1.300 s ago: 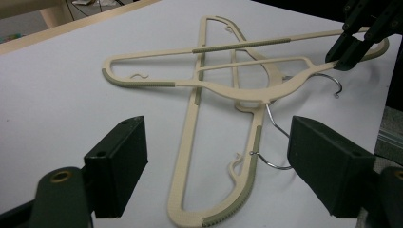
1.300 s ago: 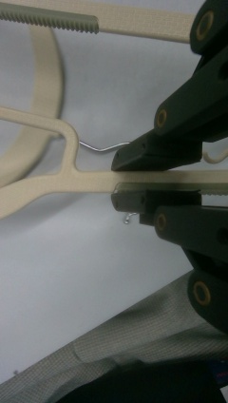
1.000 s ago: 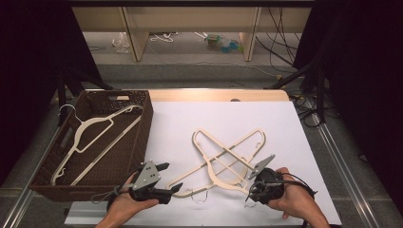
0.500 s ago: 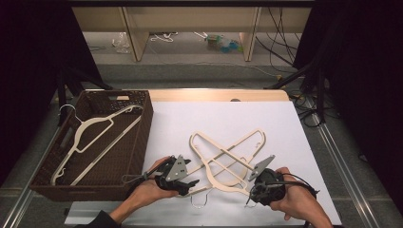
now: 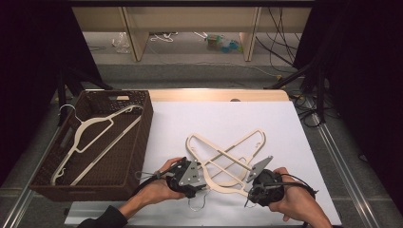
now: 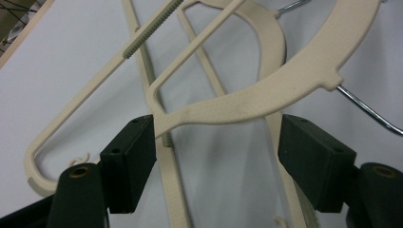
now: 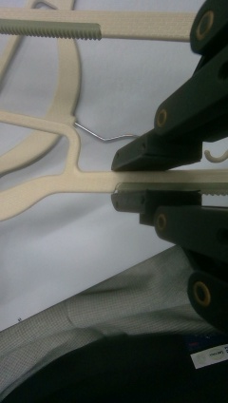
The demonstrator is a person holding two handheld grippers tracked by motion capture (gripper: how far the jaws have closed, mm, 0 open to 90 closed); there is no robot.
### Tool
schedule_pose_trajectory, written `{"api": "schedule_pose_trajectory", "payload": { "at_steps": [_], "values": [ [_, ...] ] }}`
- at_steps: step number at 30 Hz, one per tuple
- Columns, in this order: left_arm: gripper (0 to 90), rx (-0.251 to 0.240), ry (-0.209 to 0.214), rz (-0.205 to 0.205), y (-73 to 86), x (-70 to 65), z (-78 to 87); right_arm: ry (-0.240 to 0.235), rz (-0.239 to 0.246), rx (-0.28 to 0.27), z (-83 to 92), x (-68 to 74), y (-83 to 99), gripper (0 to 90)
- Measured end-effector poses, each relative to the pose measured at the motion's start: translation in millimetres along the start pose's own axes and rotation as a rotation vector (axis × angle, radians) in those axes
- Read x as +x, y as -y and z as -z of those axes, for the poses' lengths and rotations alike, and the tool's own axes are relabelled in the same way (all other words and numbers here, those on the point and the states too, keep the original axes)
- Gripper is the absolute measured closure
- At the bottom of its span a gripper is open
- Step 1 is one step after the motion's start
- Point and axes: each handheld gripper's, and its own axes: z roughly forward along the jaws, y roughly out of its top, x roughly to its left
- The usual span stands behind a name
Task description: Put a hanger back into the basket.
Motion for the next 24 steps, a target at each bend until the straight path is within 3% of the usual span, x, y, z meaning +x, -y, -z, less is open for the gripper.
{"api": "schedule_pose_trajectory", "payload": {
  "at_steps": [3, 7, 8, 12, 15, 16, 21, 22, 24],
  "values": [
    [29.7, 0.000, -0.008, -0.024, -0.5, -0.5, -3.2, -0.002, 0.003, 0.000, 0.3, 1.1, -0.2, 80.1],
    [31.6, -0.008, 0.024, -0.080, -4.2, -2.2, -5.9, -0.010, 0.016, -0.002, -0.7, 2.6, -1.5, 80.1],
    [33.8, -0.014, 0.047, -0.102, -5.0, -1.9, -5.3, -0.013, 0.019, -0.002, -1.1, 2.5, -1.3, 80.1],
    [43.9, -0.044, 0.072, -0.175, -9.2, 0.6, -1.5, -0.015, 0.031, -0.009, -0.2, -0.2, 0.9, 79.9],
    [50.9, -0.074, 0.088, -0.204, -13.5, 1.7, 2.1, -0.021, 0.030, -0.018, 1.7, -2.1, 3.2, 79.8],
    [55.7, -0.069, 0.096, -0.228, -15.9, 2.7, 4.0, -0.031, 0.030, -0.022, 2.6, -4.8, 5.2, 79.9],
    [61.5, -0.087, 0.138, -0.302, -28.0, 6.8, 5.4, -0.051, 0.029, -0.019, 3.0, -10.4, 10.0, 80.1],
    [62.9, -0.074, 0.154, -0.339, -30.8, 9.4, 6.2, -0.053, 0.029, -0.024, 2.7, -12.1, 11.2, 80.1],
    [66.5, -0.105, 0.159, -0.345, -35.8, 11.6, 6.0, -0.062, 0.022, -0.029, 3.2, -15.0, 13.9, 80.3]
  ]
}}
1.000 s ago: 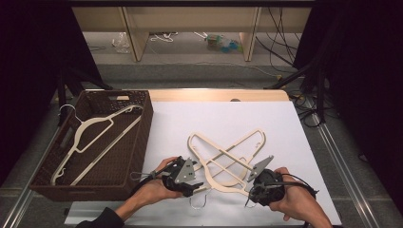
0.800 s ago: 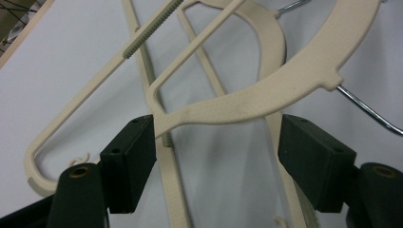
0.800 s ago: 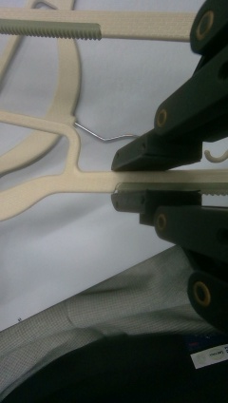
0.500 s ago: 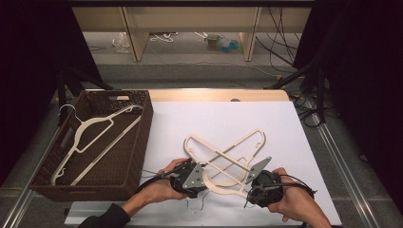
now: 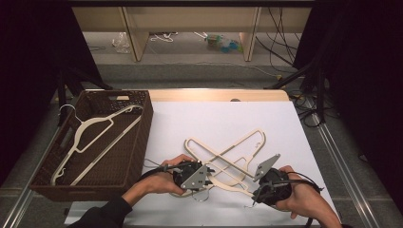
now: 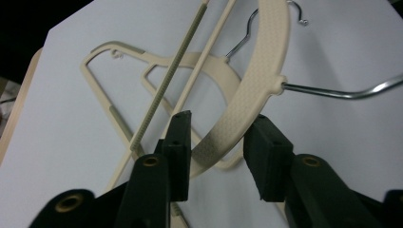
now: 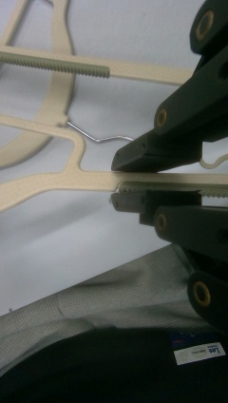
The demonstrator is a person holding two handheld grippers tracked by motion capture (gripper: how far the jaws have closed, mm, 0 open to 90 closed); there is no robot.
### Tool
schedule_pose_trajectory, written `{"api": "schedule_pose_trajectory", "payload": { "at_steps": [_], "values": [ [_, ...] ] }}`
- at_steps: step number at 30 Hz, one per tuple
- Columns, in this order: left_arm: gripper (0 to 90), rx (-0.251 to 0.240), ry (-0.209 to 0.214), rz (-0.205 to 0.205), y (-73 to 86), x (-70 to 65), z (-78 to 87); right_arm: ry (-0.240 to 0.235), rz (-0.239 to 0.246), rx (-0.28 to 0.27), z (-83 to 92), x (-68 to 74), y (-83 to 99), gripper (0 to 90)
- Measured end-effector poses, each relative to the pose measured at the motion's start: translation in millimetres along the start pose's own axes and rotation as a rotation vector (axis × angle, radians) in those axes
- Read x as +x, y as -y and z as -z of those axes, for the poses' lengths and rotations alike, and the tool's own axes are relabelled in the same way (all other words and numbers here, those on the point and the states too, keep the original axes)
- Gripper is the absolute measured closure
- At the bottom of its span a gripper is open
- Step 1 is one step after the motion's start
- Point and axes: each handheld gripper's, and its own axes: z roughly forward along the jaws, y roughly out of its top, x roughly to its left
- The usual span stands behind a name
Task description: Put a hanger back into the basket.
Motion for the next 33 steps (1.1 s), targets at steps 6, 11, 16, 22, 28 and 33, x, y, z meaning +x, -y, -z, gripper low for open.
{"api": "schedule_pose_trajectory", "payload": {
  "at_steps": [6, 11, 16, 22, 28, 33],
  "values": [
    [74.9, -0.018, -0.004, -0.049, -13.3, 10.1, -2.9, -0.013, -0.027, -0.012, 1.0, -8.9, 8.4, 81.0],
    [78.5, 0.008, 0.007, -0.119, -22.8, 14.7, -4.1, -0.012, -0.038, -0.027, 4.9, -15.3, 14.1, 81.1],
    [81.5, 0.021, -0.002, -0.147, -30.5, 23.1, -2.6, 0.022, -0.088, -0.103, 15.8, -22.2, 18.8, 76.9],
    [85.2, 0.030, -0.028, -0.109, -39.4, 35.2, 0.2, 0.132, -0.168, -0.269, 40.4, -27.8, 21.9, 49.2],
    [86.0, 0.008, -0.075, 0.040, -42.6, 53.9, 13.0, 0.229, -0.187, -0.452, 65.9, -27.5, 22.5, 39.7],
    [86.0, -0.016, -0.130, 0.146, -42.2, 64.6, 24.8, 0.254, -0.172, -0.547, 80.2, -19.7, 18.8, 37.7]
  ]
}}
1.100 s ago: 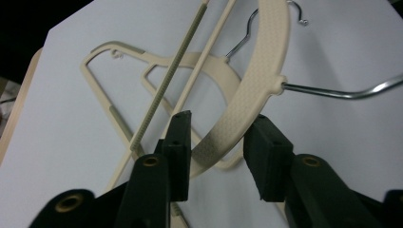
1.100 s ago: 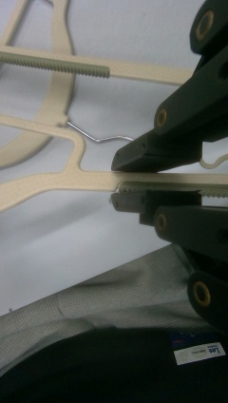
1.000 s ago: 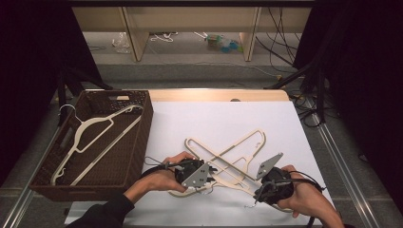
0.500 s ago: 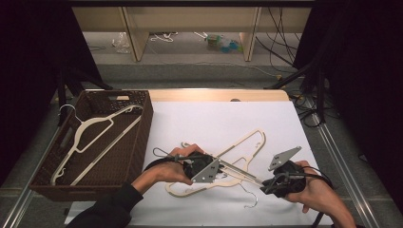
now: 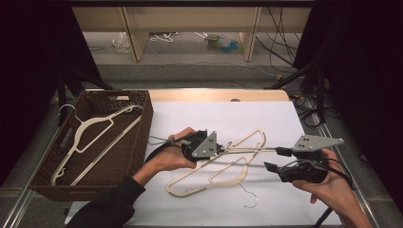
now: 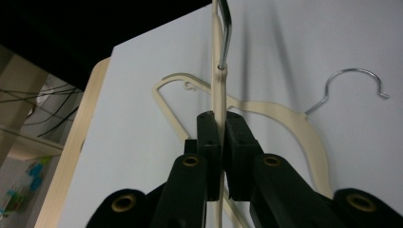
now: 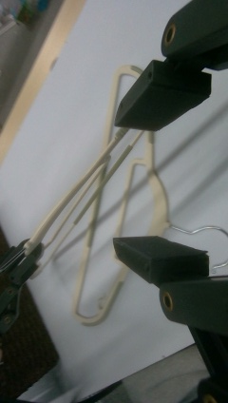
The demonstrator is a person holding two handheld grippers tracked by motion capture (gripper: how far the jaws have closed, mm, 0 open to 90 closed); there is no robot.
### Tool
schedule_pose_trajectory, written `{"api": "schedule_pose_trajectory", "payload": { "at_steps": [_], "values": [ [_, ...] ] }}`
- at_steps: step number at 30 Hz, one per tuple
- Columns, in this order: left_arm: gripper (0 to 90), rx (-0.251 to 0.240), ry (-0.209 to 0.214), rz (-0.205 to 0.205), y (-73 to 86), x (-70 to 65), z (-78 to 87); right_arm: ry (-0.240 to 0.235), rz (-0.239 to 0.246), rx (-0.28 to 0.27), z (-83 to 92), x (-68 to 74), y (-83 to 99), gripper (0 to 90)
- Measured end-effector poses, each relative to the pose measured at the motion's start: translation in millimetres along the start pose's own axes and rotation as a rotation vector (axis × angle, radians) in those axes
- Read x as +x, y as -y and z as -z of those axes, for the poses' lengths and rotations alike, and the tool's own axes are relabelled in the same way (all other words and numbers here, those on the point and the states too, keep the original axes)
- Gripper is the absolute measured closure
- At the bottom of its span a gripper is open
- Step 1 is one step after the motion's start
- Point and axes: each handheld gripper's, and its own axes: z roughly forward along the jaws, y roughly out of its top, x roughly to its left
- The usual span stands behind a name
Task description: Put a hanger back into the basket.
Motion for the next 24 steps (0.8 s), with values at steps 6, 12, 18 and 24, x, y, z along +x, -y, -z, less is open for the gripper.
{"api": "schedule_pose_trajectory", "payload": {
  "at_steps": [6, 12, 18, 24],
  "values": [
    [86.0, -0.017, -0.006, 0.134, -5.5, 7.9, 17.1, -0.028, 0.016, -0.030, 0.8, 10.6, -4.9, 37.3],
    [85.9, -0.064, -0.009, 0.300, -11.8, 19.6, 47.3, -0.053, 0.017, -0.044, -3.6, 18.8, -2.3, 36.0],
    [86.0, -0.128, -0.024, 0.469, -13.8, 32.2, 79.3, -0.061, 0.019, -0.061, -1.5, 26.0, 1.6, 35.6],
    [86.0, -0.175, -0.022, 0.561, -17.5, 44.0, 101.5, -0.072, 0.034, -0.042, -8.7, 32.0, 12.4, 34.5]
  ]
}}
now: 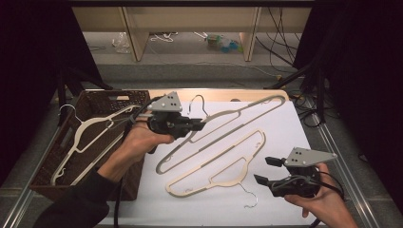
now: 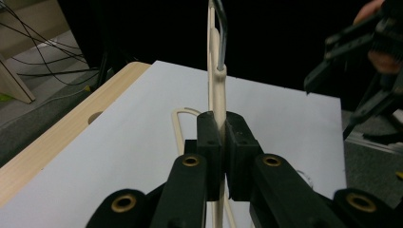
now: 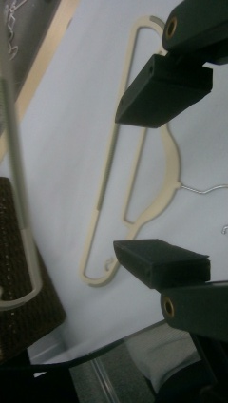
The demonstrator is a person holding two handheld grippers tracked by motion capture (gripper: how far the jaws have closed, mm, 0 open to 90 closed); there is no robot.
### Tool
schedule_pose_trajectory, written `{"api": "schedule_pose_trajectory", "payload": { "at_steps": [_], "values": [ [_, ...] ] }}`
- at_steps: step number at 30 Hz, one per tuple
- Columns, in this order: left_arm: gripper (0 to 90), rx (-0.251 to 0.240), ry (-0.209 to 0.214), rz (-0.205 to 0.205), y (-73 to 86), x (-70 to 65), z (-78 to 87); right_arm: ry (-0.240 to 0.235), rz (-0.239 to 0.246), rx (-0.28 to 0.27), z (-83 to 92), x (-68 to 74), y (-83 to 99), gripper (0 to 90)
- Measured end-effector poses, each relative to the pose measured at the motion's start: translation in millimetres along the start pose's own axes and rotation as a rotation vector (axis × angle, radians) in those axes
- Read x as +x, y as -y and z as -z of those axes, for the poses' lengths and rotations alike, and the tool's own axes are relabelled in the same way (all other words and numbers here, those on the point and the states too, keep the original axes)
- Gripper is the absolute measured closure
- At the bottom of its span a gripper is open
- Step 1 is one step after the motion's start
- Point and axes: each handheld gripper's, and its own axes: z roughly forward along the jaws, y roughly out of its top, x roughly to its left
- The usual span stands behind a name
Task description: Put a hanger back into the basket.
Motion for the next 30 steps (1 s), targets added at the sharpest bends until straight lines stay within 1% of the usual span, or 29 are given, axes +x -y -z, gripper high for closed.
{"api": "schedule_pose_trajectory", "payload": {
  "at_steps": [1, 3, 6, 7, 8, 9, 11, 14, 15, 16, 18, 20, 23, 26, 29, 30],
  "values": [
    [86.0, 0.000, 0.001, 0.012, -2.0, 0.7, 2.9, 0.000, -0.003, 0.003, -2.2, 0.3, 2.4, 34.4],
    [86.0, 0.004, -0.002, 0.021, -6.3, 2.5, 9.2, 0.002, -0.017, 0.007, -6.3, 0.6, 6.8, 33.0],
    [86.0, -0.008, -0.004, 0.047, -13.5, 6.0, 19.6, -0.001, -0.027, 0.014, -12.8, 1.3, 13.2, 32.3],
    [86.0, -0.018, -0.002, 0.058, -15.6, 7.0, 23.6, -0.004, -0.026, 0.020, -15.2, 1.3, 15.2, 32.2],
    [86.0, -0.028, 0.003, 0.082, -16.8, 8.2, 27.4, -0.007, -0.027, 0.027, -16.7, 1.7, 17.0, 32.2],
    [86.0, -0.027, 0.003, 0.096, -17.6, 9.3, 31.4, -0.009, -0.034, 0.029, -18.0, 2.2, 18.6, 32.2],
    [86.0, -0.030, 0.000, 0.114, -18.9, 11.4, 41.0, -0.017, -0.034, 0.035, -20.1, 2.5, 21.2, 32.0],
    [86.0, -0.040, -0.028, 0.124, -22.6, 14.8, 58.8, -0.020, -0.029, 0.046, -23.0, 2.5, 24.8, 31.7],
    [86.0, -0.039, -0.040, 0.121, -24.4, 15.8, 65.5, -0.024, -0.032, 0.056, -23.7, 2.4, 26.1, 31.8],
    [86.0, -0.042, -0.055, 0.109, -25.9, 17.1, 71.8, -0.006, -0.040, 0.081, -25.5, 2.5, 28.7, 31.8],
    [86.0, -0.024, -0.084, 0.092, -27.5, 18.9, 84.9, -0.002, -0.038, 0.085, -26.0, 2.3, 29.8, 31.8],
    [86.0, -0.006, -0.114, 0.078, -26.0, 22.1, 97.6, -0.010, -0.039, 0.081, -26.4, 2.1, 31.9, 31.8],
    [86.0, -0.007, -0.158, 0.098, -20.3, 29.7, 116.5, -0.014, -0.039, 0.085, -27.0, 1.7, 34.5, 31.8],
    [86.0, -0.007, -0.206, 0.116, -13.1, 39.4, 133.6, -0.012, -0.052, 0.091, -27.9, 1.9, 36.7, 31.8],
    [86.1, -0.010, -0.237, 0.139, -4.8, 49.8, 147.4, -0.011, -0.044, 0.091, -28.2, 1.4, 37.8, 31.8],
    [86.1, -0.008, -0.250, 0.147, -1.6, 52.9, 151.3, -0.011, -0.051, 0.095, -27.2, 1.8, 37.7, 31.8]
  ]
}}
